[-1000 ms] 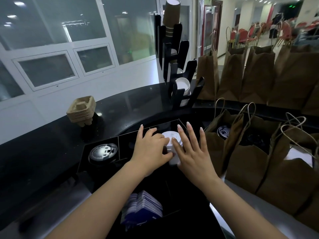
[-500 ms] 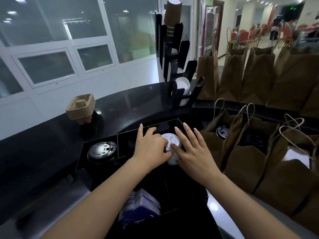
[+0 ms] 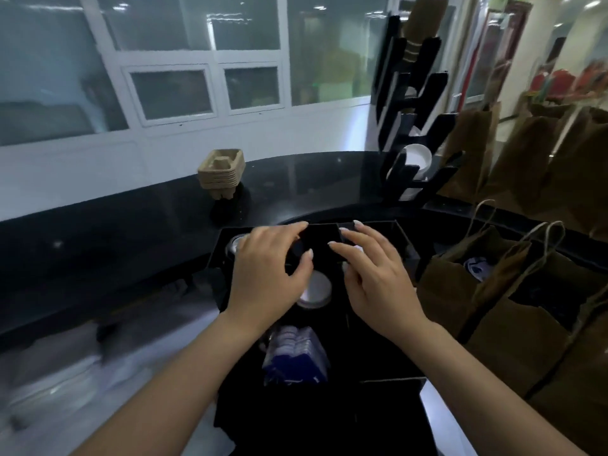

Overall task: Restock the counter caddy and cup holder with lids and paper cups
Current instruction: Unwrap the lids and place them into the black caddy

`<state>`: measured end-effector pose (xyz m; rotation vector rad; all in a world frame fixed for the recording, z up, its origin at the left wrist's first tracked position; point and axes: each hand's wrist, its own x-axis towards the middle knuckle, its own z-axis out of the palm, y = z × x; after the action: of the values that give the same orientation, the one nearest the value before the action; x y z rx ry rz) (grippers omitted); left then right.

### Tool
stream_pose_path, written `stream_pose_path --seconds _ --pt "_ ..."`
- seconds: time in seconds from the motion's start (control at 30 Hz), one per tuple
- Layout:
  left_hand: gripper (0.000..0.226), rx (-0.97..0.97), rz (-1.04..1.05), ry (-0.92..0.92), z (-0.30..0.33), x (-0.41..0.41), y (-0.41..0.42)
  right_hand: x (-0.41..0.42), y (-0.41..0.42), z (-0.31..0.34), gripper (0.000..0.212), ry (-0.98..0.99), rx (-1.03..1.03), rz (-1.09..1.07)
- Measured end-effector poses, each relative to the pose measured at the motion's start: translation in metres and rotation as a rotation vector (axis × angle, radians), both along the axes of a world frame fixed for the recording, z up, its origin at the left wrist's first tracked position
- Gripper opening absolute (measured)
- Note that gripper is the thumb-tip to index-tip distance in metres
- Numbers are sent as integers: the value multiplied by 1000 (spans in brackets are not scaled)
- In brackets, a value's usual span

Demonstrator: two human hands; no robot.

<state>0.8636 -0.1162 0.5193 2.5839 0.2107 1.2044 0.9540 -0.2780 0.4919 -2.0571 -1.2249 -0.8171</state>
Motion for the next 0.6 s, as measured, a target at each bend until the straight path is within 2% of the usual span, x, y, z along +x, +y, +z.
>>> stream_pose_path --seconds 0.13,0.27,0.4,0.5,0.6 --pt "24 -149 191 -60 -3 -58 17 -36 34 11 28 -58 64 200" --pt "11 -299 238 50 -26 -115 41 -86 65 10 23 -87 84 309" --pt "32 -380 271 322 -59 -162 60 -135 88 -9 20 -25 22 459" --pt "45 -268 308 646 -82 -188 67 -162 96 -34 22 72 -99 498" --pt "76 -199 289 761 -97 -212 71 -184 91 -56 18 151 -183 464"
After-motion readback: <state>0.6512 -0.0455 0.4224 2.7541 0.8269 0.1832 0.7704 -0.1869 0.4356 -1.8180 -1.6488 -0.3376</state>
